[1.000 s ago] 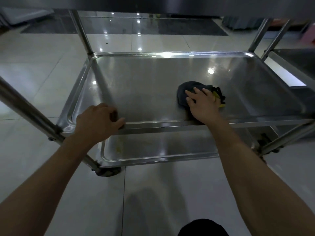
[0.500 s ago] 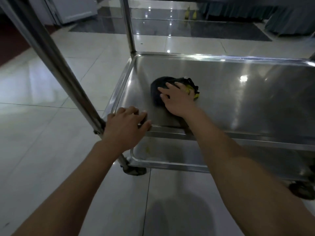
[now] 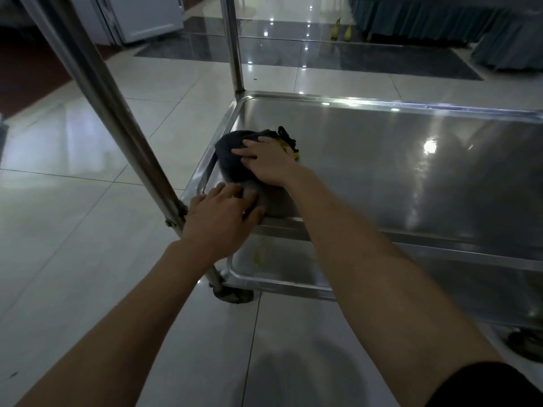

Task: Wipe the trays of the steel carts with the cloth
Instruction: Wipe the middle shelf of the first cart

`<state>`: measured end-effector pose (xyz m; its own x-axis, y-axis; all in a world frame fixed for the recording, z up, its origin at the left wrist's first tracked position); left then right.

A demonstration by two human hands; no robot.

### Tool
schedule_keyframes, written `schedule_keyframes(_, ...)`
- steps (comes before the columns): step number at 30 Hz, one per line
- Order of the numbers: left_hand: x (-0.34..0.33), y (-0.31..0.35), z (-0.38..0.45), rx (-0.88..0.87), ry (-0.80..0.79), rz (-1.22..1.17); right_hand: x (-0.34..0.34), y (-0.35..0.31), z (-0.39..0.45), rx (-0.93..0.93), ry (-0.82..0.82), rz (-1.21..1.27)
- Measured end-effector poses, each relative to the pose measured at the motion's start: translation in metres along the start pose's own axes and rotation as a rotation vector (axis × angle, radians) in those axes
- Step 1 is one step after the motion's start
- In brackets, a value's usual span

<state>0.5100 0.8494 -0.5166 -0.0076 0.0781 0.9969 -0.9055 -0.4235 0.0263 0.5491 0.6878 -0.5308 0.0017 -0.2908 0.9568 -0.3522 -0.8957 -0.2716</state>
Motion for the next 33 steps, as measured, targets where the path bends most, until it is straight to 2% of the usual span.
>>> schedule_keyframes(3, 0.003, 0.002, 0.0, 0.005, -0.013, -0.03, 0.003, 0.032, -0.025, -0.042, 0.036, -0.017)
schedule_keyframes(9, 0.007, 0.005, -0.004, 0.018, -0.036, -0.083, 0.027, 0.117, -0.132, -0.288, 0.194, 0.109)
schedule_keyframes(15, 0.022, 0.018, -0.01, 0.023, 0.061, -0.094, 0.046, 0.216, -0.264, -0.594, 0.275, 0.109)
schedule_keyframes(17, 0.029, 0.031, -0.014, 0.021, 0.108, -0.079, 0.048, 0.232, -0.294, -0.645, 0.303, 0.106)
schedule_keyframes(21, 0.028, 0.056, -0.027, -0.004, 0.127, -0.145, 0.043, 0.225, -0.308, -0.671, 0.268, 0.105)
schedule_keyframes(26, 0.032, 0.05, -0.034, 0.004, 0.212, -0.279, 0.036, 0.187, -0.312, -0.663, 0.332, 0.137)
schedule_keyframes(33, 0.027, 0.056, -0.033, -0.028, 0.204, -0.189, 0.019, 0.116, -0.312, -0.641, 0.357, 0.115)
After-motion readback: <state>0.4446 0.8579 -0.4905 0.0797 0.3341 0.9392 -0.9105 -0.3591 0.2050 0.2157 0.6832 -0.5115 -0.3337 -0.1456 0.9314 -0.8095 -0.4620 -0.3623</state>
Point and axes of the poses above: each hand's wrist, its own z-axis towards the middle knuckle, its own x-axis out of the back of the hand, y = z × x, the point moved 8 cm from there along z, towards the middle knuckle, and after that the axes turned 3 degrees about -y, right-handed, at the moved point
